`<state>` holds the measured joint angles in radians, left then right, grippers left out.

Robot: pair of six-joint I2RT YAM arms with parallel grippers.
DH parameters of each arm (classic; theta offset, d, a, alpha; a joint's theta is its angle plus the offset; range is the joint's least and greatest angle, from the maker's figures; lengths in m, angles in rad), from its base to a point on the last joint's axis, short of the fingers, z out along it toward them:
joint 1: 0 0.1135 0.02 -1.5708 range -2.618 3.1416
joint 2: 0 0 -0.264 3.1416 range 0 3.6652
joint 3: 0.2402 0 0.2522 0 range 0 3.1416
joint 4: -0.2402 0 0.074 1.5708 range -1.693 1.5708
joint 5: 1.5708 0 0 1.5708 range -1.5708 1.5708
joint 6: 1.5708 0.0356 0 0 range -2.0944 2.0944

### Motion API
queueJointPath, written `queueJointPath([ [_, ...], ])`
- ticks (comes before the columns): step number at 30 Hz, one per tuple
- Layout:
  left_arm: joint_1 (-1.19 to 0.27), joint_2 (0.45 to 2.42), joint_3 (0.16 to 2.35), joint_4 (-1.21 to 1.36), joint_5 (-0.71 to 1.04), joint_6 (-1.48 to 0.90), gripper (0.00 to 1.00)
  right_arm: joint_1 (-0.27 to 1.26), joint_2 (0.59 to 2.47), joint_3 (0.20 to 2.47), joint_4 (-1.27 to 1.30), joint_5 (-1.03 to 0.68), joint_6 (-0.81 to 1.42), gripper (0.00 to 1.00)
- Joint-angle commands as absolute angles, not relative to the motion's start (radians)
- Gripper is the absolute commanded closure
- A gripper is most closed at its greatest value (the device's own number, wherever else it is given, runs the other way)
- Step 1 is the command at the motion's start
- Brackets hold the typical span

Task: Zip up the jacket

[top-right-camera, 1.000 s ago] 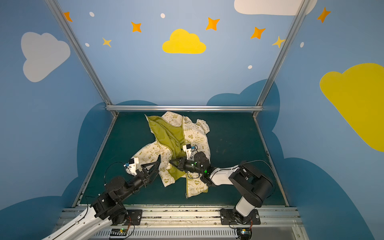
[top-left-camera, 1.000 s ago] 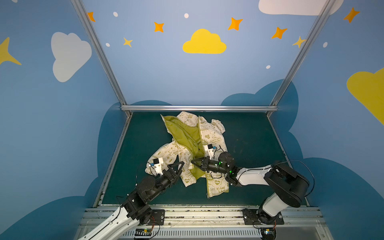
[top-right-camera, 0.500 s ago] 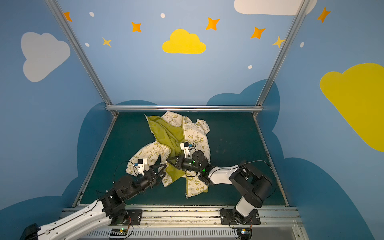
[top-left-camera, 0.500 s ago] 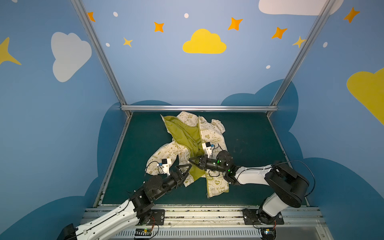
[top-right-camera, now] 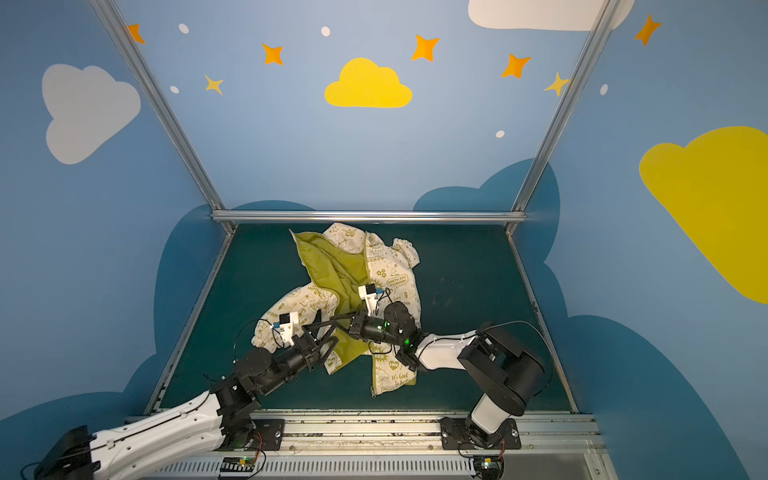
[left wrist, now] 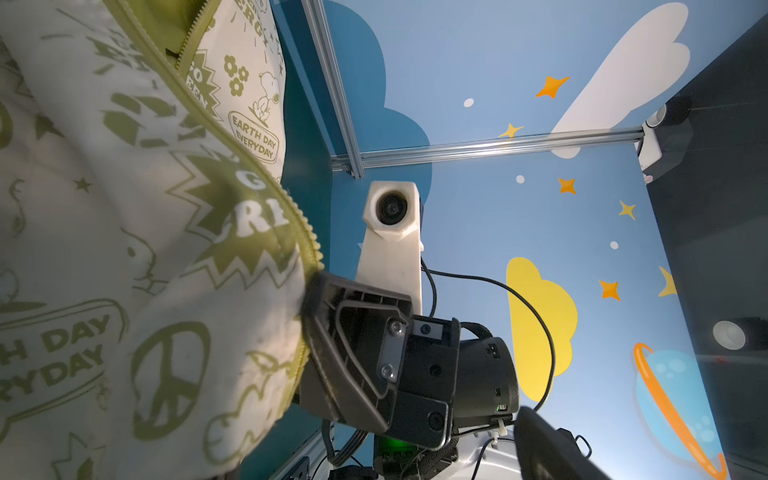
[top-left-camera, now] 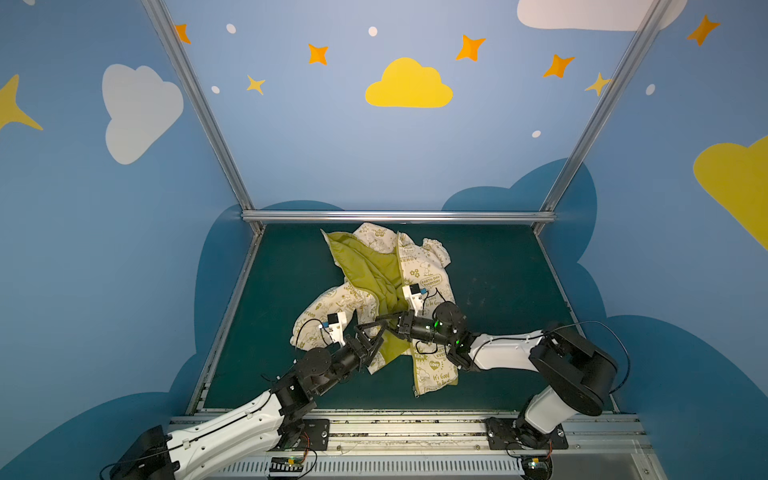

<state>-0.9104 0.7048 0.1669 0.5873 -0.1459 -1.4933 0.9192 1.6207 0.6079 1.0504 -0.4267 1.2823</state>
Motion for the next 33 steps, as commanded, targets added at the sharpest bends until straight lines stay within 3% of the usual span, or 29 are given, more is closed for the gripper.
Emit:
queueJointPath([
  [1, -0.91, 0.739, 0.161, 0.679, -0.204, -1.504, 0.01, 0.925, 1.604, 0.607, 1.111, -0.423, 1.291, 1.0],
  [7, -0.904, 0.759, 0.157, 0.703, -0.26, -1.483, 0.04, 0.925, 1.565, 0.56, 1.124, -0.4, 1.29, 1.0],
  [10, -0.895, 0.764, 0.153, 0.702, -0.275, -1.481, 0.11, 0.925, 1.536, 0.539, 1.117, -0.391, 1.283, 1.0],
  [14, -0.888, 0.77, 0.142, 0.696, -0.288, -1.488, 0.29, 0.922, 1.498, 0.505, 1.106, -0.368, 1.272, 1.0],
  [21, -0.884, 0.779, 0.147, 0.659, -0.29, -1.489, 0.68, 0.915, 1.455, 0.484, 1.082, -0.359, 1.258, 1.0],
  [30, -0.884, 0.745, 0.149, 0.596, -0.299, -1.474, 0.74, 0.9, 1.403, 0.465, 1.055, -0.344, 1.243, 1.0],
  [33, -0.884, 0.733, 0.144, 0.581, -0.306, -1.473, 0.86, 0.9, 1.395, 0.46, 1.055, -0.342, 1.243, 1.0],
])
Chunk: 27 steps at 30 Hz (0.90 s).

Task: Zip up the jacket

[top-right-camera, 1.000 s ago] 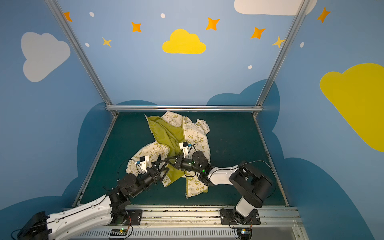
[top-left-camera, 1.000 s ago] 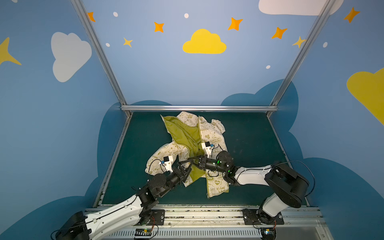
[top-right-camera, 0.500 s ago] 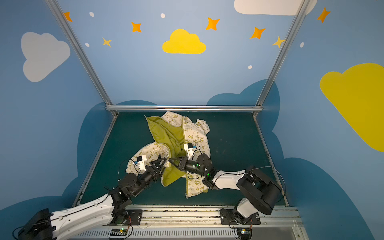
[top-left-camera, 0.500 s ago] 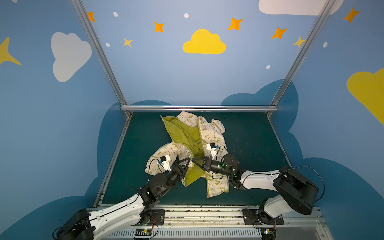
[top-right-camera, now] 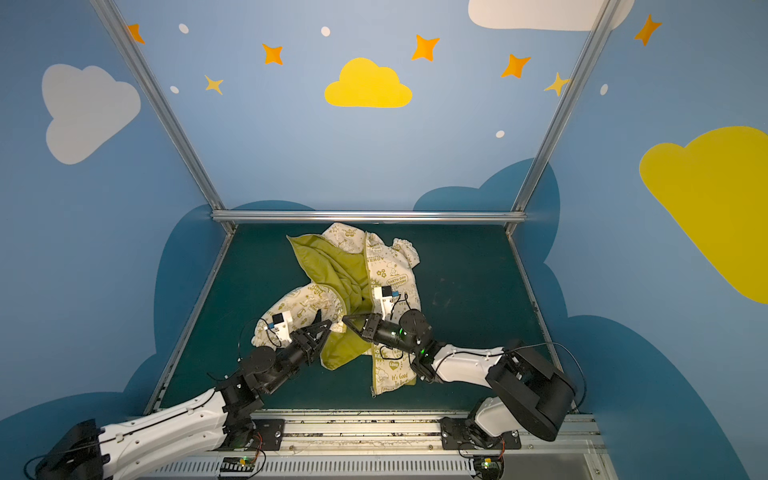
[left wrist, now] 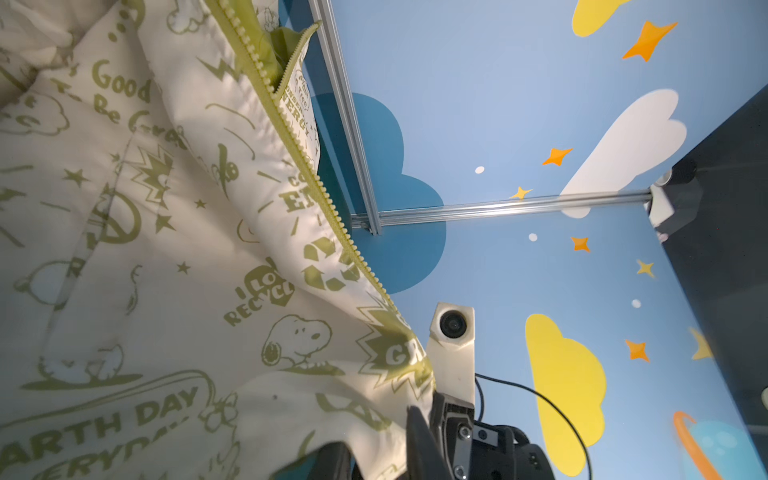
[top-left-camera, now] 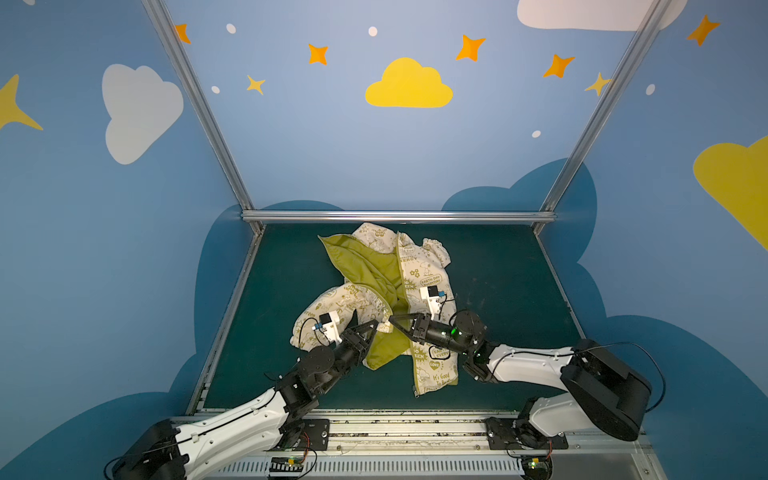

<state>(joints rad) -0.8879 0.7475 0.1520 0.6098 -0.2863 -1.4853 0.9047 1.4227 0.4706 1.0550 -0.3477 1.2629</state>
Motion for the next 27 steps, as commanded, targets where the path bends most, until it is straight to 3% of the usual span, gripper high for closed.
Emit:
queueJointPath([
  [1, -0.884, 0.727, 0.144, 0.575, -0.308, -1.473, 0.93, 0.898, 1.391, 0.46, 1.05, -0.342, 1.243, 1.0],
  [2, -0.884, 0.722, 0.146, 0.567, -0.308, -1.473, 0.97, 0.896, 1.391, 0.464, 1.044, -0.344, 1.241, 1.0],
  [18, -0.882, 0.618, 0.163, 0.47, -0.284, -1.455, 0.97, 0.894, 1.597, 0.589, 1.144, -0.455, 1.32, 1.0],
  [27, -0.881, 0.592, 0.149, 0.46, -0.291, -1.46, 0.92, 0.907, 1.635, 0.608, 1.147, -0.465, 1.328, 1.0],
])
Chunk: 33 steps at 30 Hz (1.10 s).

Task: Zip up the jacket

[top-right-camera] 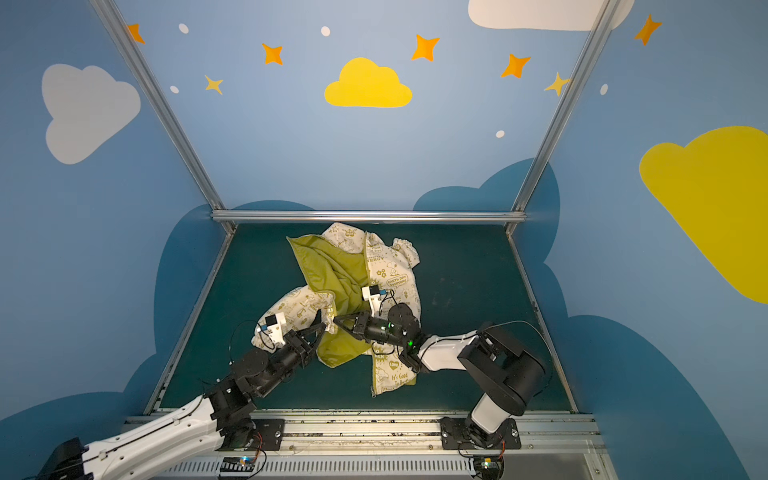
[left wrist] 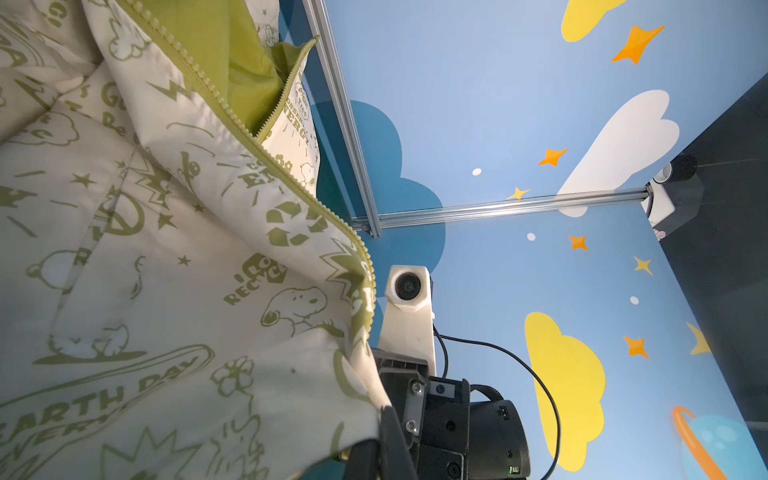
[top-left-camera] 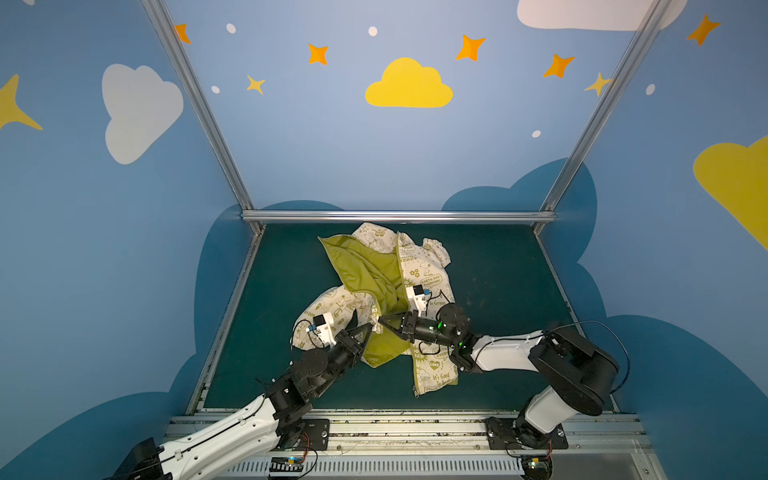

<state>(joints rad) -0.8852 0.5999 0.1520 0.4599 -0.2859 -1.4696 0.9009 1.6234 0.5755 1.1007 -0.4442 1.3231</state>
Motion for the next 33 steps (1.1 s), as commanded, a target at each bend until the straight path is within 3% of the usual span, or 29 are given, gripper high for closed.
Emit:
queueJointPath([
  [1, -0.882, 0.593, 0.147, 0.46, -0.29, -1.459, 0.93, 0.907, 1.635, 0.608, 1.152, -0.464, 1.327, 1.0],
  [3, -0.882, 0.596, 0.145, 0.458, -0.288, -1.462, 0.97, 0.905, 1.629, 0.606, 1.161, -0.462, 1.327, 1.0],
  [15, -0.882, 0.601, 0.16, 0.447, -0.276, -1.456, 0.97, 0.919, 1.687, 0.667, 1.178, -0.497, 1.343, 1.0],
  [33, -0.88, 0.553, 0.14, 0.416, -0.3, -1.47, 0.66, 0.936, 1.697, 0.667, 1.084, -0.506, 1.325, 1.0],
])
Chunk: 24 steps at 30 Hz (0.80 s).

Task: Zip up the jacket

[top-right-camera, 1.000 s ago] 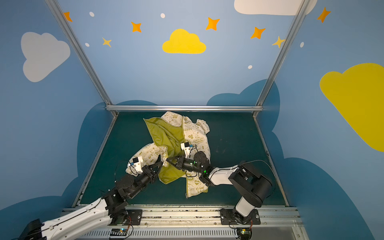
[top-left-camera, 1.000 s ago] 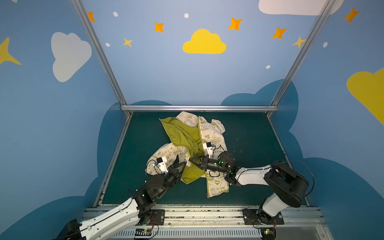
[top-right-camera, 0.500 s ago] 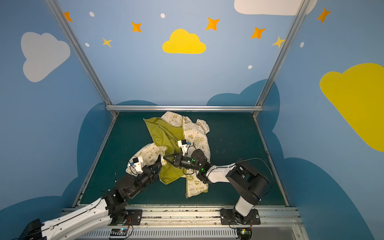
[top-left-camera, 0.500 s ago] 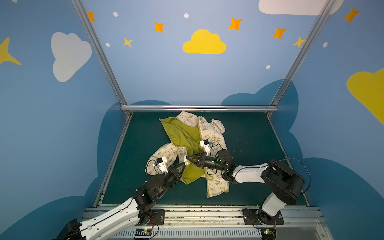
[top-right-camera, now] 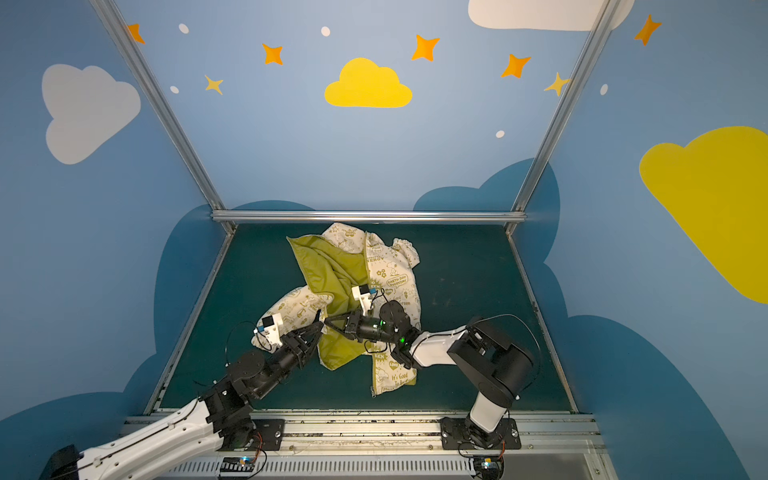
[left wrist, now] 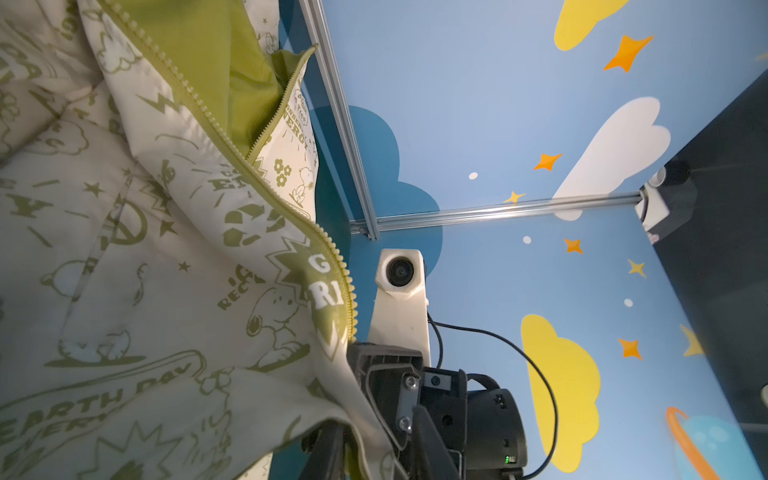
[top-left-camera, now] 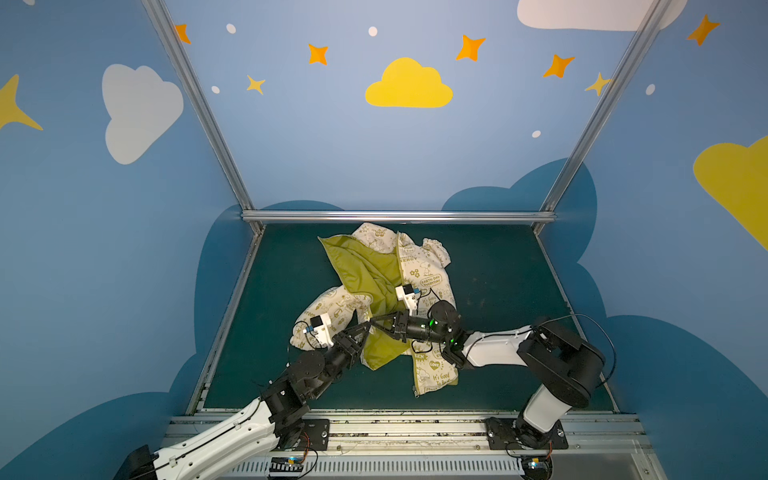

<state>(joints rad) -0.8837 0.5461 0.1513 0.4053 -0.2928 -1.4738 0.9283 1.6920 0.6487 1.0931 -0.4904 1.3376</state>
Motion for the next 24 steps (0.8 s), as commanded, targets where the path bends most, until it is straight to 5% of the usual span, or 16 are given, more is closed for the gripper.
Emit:
queueJointPath([
  [1, -0.88, 0.558, 0.14, 0.419, -0.297, -1.47, 0.64, 0.936, 1.695, 0.697, 1.077, -0.507, 1.322, 1.0],
  [7, -0.881, 0.586, 0.144, 0.428, -0.289, -1.473, 0.63, 0.938, 1.677, 0.711, 1.019, -0.515, 1.301, 1.0],
  [13, -0.88, 0.595, 0.143, 0.425, -0.287, -1.482, 0.88, 0.939, 1.671, 0.713, 1.008, -0.517, 1.296, 1.0],
  [19, -0.88, 0.58, 0.141, 0.399, -0.295, -1.486, 0.74, 0.938, 1.67, 0.708, 1.012, -0.513, 1.298, 1.0],
  [24, -0.88, 0.549, 0.132, 0.372, -0.306, -1.494, 0.74, 0.936, 1.666, 0.696, 1.02, -0.506, 1.301, 1.0],
])
